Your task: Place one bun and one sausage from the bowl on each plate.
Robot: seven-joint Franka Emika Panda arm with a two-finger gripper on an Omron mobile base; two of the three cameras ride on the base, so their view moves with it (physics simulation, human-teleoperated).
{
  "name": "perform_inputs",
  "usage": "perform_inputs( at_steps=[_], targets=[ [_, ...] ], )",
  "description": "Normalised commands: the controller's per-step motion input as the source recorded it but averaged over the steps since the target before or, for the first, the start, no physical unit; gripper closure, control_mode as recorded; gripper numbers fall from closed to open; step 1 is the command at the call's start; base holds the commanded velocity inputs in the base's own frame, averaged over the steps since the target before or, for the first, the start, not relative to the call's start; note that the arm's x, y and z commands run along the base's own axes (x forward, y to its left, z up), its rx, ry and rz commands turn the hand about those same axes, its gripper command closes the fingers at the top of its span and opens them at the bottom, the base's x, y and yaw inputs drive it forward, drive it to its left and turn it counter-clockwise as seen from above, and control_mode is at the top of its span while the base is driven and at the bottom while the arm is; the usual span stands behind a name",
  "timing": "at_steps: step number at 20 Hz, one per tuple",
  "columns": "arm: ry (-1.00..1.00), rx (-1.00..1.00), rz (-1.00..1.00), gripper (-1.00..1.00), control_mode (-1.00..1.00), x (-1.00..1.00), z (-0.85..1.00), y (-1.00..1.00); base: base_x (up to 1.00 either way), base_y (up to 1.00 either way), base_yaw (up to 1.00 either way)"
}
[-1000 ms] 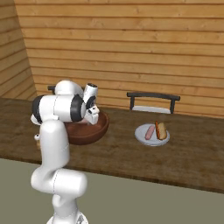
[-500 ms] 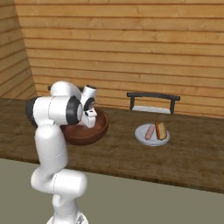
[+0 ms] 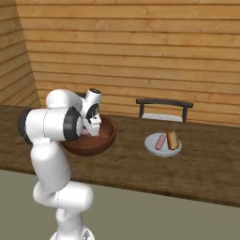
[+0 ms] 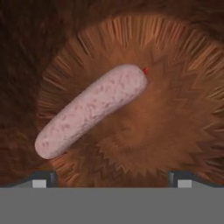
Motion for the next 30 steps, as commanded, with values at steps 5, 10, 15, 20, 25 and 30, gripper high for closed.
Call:
perform_inputs(
  at_steps=[5, 10, 15, 20, 25, 30],
  targets=[
    [0.12, -0.07, -0.21, -1.00, -1.00, 0.15, 0.00, 0.07, 0.00, 0.00, 0.00],
    [0.13, -0.12, -0.15, -1.00, -1.00, 0.31, 0.12, 0.03, 0.00, 0.00, 0.00],
    [0.00, 0.00, -0.02, -1.00, -1.00, 0.24, -0.17, -0.07, 0.00, 0.00, 0.00],
    [-0.02, 0.00, -0.04, -1.00, -1.00, 0.16, -0.33, -0.08, 0.00, 0.00, 0.00],
    [-0.09, 0.00, -0.05, -1.00, -1.00, 0.00, -0.45, 0.00, 0.00, 0.00, 0.00],
    [-0.06, 0.00, -0.02, -1.00, -1.00, 0.00, -0.28, 0.00, 0.00, 0.00, 0.00]
  ],
)
